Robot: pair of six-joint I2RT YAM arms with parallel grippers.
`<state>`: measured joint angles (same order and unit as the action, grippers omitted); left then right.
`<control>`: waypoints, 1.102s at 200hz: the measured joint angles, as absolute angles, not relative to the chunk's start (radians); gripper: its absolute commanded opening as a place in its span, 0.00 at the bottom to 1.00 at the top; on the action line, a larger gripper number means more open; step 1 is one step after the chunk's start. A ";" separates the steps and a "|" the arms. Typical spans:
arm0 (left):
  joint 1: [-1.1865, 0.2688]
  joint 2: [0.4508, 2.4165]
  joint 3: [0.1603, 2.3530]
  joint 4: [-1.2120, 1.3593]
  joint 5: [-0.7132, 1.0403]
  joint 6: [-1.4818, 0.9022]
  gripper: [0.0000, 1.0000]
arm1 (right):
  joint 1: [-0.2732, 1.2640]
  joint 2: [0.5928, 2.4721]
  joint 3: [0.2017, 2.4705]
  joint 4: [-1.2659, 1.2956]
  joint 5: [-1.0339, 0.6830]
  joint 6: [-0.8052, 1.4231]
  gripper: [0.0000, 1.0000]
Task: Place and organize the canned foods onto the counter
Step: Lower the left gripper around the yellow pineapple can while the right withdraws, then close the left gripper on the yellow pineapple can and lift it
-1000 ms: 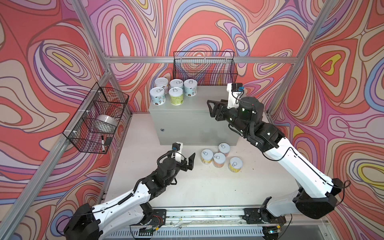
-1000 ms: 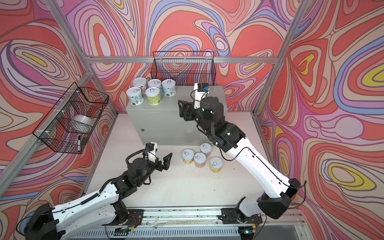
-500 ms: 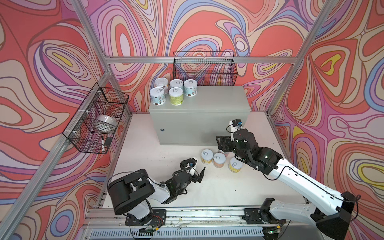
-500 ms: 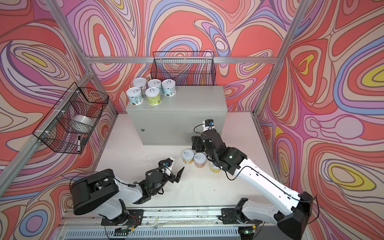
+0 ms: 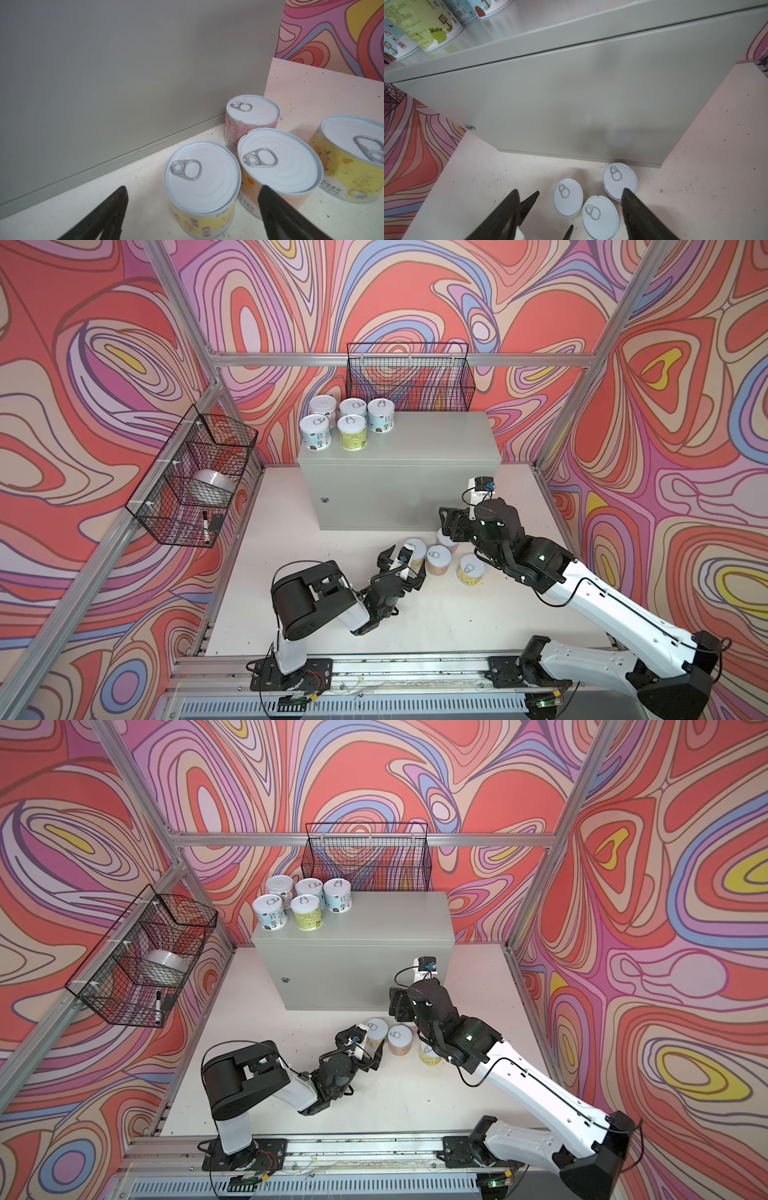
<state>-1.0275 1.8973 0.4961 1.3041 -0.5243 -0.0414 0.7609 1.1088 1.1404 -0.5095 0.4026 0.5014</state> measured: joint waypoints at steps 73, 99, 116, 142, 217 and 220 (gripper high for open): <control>-0.986 1.973 0.572 1.289 -0.513 -0.102 1.00 | 0.761 1.111 1.135 -0.509 0.416 0.487 0.79; -0.955 1.974 0.641 1.213 -0.488 -0.147 1.00 | 0.761 1.127 1.135 -0.508 0.416 0.479 0.79; -0.942 1.985 0.672 1.201 -0.480 -0.155 1.00 | 0.761 1.143 1.135 -0.508 0.416 0.472 0.79; -0.929 2.012 0.698 1.203 -0.462 -0.171 1.00 | 0.761 1.161 1.142 -0.509 0.415 0.463 0.79; -0.918 2.056 0.668 1.147 -0.401 -0.187 1.00 | 0.761 1.193 1.165 -0.509 0.411 0.458 0.79; -0.918 2.056 0.664 1.147 -0.401 -0.187 1.00 | 0.761 1.193 1.165 -0.509 0.411 0.458 0.78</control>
<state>-0.9180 2.0556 0.6643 1.1465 -0.4011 -0.1871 0.7609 1.1934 1.1652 -0.5087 0.4107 0.4576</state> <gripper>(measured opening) 0.999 0.786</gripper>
